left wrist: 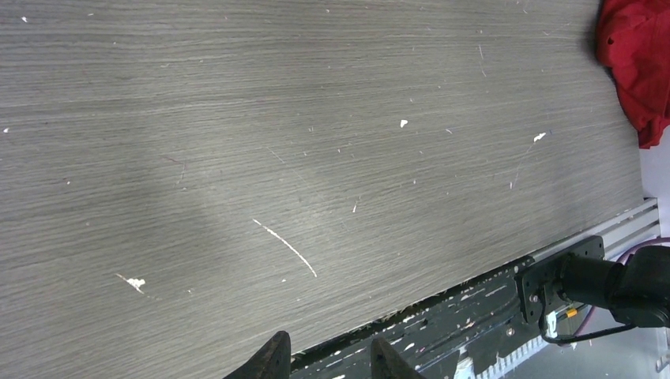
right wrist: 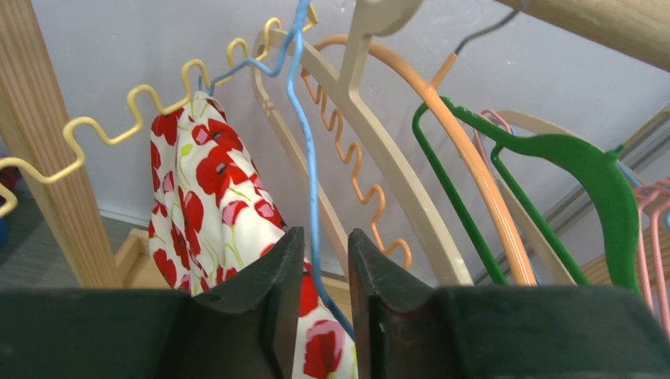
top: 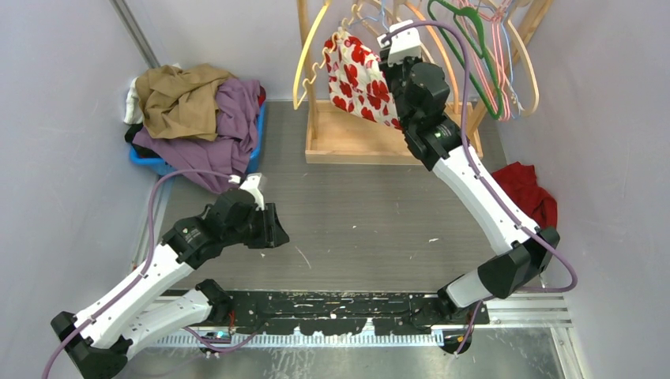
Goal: Place the skirt on the hanger
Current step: Place the hanger at the clothesline.
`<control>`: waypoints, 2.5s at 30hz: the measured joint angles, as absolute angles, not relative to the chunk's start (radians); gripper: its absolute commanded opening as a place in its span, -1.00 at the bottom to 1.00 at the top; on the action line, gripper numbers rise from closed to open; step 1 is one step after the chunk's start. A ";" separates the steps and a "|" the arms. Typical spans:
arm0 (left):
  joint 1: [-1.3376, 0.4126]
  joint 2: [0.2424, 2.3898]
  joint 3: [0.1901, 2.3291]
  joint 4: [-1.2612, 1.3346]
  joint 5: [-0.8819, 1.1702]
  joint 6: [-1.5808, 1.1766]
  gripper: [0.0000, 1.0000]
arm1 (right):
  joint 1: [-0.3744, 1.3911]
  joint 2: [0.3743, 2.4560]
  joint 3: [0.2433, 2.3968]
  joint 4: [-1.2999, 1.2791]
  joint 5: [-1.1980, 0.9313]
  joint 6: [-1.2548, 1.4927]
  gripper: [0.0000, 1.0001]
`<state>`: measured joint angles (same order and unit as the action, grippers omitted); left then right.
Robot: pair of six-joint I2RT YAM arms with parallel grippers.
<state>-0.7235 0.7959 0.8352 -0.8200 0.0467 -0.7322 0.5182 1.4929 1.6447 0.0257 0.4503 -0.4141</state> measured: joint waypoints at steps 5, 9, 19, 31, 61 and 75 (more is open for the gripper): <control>-0.723 0.802 0.835 -0.820 0.047 -0.732 -0.16 | 0.514 1.425 1.583 -0.017 0.438 -0.353 -0.02; -0.723 0.802 0.835 -0.820 0.047 -0.732 -0.16 | 0.514 1.353 1.544 -0.067 0.435 -0.276 0.21; -0.723 0.801 0.835 -0.822 0.047 -0.732 -0.16 | 0.513 1.018 1.172 -0.147 0.431 0.037 0.13; -0.723 0.815 0.835 -0.824 0.047 -0.732 -0.17 | 0.513 0.908 0.719 0.017 0.429 0.188 0.27; -0.723 0.842 0.835 -0.827 0.046 -0.728 -0.17 | 0.502 1.229 0.825 0.452 0.437 0.130 -0.92; -0.723 0.847 0.835 -0.826 0.046 -0.729 -0.17 | 0.502 1.204 0.724 0.517 0.396 0.165 -0.97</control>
<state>-0.7231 0.8467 0.8352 -0.8257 0.0463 -0.7288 0.5018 1.2037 0.7242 0.5171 0.3958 0.1650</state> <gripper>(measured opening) 0.416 0.061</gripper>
